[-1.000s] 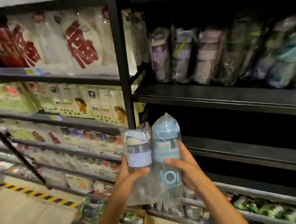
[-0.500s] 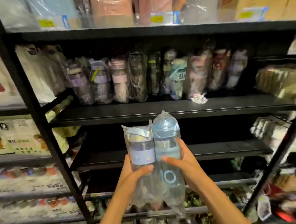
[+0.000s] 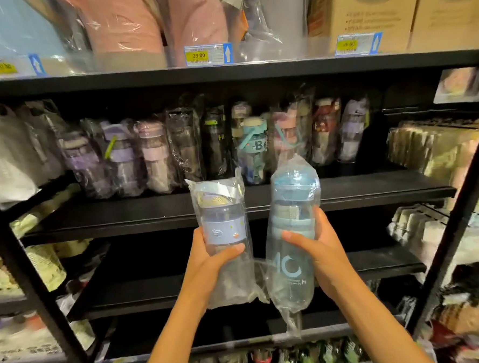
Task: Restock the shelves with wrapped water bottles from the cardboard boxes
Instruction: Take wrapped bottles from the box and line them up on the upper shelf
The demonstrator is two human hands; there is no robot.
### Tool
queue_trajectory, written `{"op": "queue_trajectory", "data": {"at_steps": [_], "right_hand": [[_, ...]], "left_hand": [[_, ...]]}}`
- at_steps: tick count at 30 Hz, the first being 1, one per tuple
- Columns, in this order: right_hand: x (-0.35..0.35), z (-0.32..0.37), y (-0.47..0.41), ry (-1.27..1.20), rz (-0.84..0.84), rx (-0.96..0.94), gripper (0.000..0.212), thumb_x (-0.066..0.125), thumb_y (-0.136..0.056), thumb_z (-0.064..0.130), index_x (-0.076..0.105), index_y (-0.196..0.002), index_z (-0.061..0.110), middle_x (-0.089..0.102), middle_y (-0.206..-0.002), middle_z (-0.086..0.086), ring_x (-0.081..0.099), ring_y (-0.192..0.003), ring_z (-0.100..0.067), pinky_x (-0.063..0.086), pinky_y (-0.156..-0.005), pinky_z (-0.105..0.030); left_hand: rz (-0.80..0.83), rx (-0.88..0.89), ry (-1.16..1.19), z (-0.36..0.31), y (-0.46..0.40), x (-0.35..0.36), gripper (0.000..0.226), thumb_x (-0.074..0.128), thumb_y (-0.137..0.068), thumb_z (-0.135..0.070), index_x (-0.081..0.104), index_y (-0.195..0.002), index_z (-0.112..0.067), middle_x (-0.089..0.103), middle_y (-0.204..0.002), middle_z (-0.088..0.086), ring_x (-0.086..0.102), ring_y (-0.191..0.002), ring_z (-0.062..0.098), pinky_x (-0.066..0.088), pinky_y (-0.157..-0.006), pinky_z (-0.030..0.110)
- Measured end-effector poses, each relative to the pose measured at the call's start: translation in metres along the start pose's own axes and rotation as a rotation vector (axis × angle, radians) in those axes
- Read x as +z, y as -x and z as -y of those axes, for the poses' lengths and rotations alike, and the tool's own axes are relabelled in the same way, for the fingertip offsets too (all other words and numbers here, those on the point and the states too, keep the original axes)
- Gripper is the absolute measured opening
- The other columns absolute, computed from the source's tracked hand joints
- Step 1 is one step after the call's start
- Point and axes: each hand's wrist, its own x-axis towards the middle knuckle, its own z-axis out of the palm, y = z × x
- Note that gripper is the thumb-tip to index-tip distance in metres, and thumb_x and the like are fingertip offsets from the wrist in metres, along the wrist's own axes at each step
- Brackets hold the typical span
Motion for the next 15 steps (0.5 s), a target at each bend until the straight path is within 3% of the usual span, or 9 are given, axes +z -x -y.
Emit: {"op": "queue_trajectory", "data": {"at_steps": [3, 8, 15], "right_hand": [[-0.017, 0.017, -0.034, 0.007, -0.038, -0.053, 0.075, 0.090, -0.071, 0.021, 0.055, -0.137, 0.028, 0.075, -0.121, 0.000, 0.074, -0.109, -0.024, 0.060, -0.089, -0.043], [-0.044, 0.040, -0.100, 0.029, -0.146, -0.139, 0.070, 0.086, -0.076, 0.017, 0.054, -0.138, 0.025, 0.074, -0.123, 0.000, 0.073, -0.110, -0.023, 0.060, -0.091, -0.043], [-0.085, 0.044, -0.189, 0.142, -0.251, -0.213, 0.084, 0.091, -0.078, 0.017, 0.043, -0.147, 0.025, 0.066, -0.129, 0.004, 0.070, -0.113, -0.014, 0.059, -0.098, -0.047]], "left_hand": [[-0.001, 0.064, 0.023, -0.013, -0.042, 0.011, 0.073, 0.089, -0.066, -0.031, 0.053, -0.130, -0.029, 0.072, -0.123, -0.003, 0.072, -0.109, 0.018, 0.059, -0.093, 0.042], [-0.065, 0.131, 0.023, -0.029, -0.114, 0.022, 0.083, 0.092, -0.061, -0.040, 0.050, -0.131, -0.028, 0.067, -0.128, 0.000, 0.070, -0.113, 0.020, 0.057, -0.099, 0.051], [-0.100, 0.240, -0.104, -0.038, -0.197, 0.032, 0.081, 0.090, -0.070, -0.034, 0.042, -0.134, -0.025, 0.059, -0.132, 0.000, 0.065, -0.117, 0.018, 0.056, -0.101, 0.046]]}}
